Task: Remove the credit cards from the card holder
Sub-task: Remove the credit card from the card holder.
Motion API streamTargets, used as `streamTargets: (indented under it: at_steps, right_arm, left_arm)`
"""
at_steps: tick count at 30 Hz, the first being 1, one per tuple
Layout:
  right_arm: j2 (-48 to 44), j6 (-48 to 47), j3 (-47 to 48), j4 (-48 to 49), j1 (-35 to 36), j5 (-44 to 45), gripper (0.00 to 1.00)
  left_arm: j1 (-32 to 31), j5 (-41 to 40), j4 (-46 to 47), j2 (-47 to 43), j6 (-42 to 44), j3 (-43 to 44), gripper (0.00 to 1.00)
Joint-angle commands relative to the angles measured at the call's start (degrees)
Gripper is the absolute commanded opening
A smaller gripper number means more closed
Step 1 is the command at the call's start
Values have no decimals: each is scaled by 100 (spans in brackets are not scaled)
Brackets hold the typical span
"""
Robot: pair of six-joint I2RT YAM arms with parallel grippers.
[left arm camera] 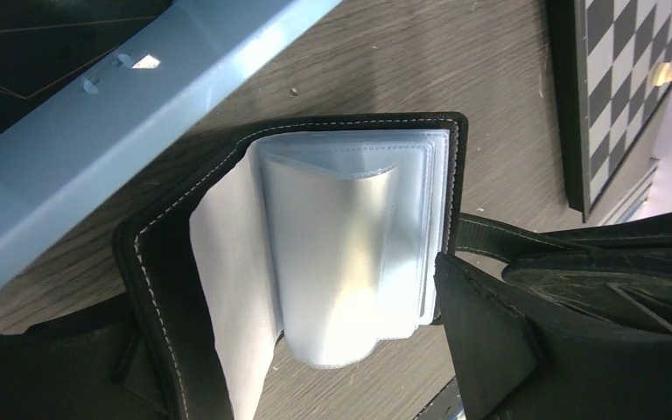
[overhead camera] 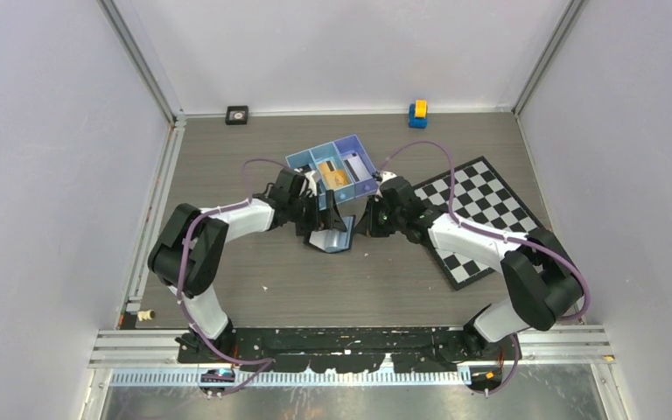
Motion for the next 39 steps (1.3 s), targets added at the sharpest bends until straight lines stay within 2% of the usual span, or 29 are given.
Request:
streamTargets:
  at_steps: [1,6,13,19,20,25,26,39]
  right_arm:
    - [-282,44,35,252,32,25,0]
    - [-291,54,36,259,31,12,0]
    - [-303,75,20,268,32,8,0]
    - [-327,69,8,276,32,45,0]
    - [-319,78,1,276,31,53,0]
    - [-232,127,23,265,24,94,0]
    - [-216,142,25,259,20,100,1]
    - [-229,336,-116,421,-146,-41,1]
  left_arm:
    - [-148,-844,-1019,169,454,5,93]
    - [-248,-1160,-1322,227,567,152,95]
    - [-251,-1319,-1589,477,635,311,81]
    - [-220,-757,-1317,430,572,222,68]
    - [-196,-636,-1226,385,541,163,65]
    - [-1,173,-691,214,389,-84,34]
    - [31,270,-629,190,336,-128,30]
    - [221,724,-121,-522,66,-529,28]
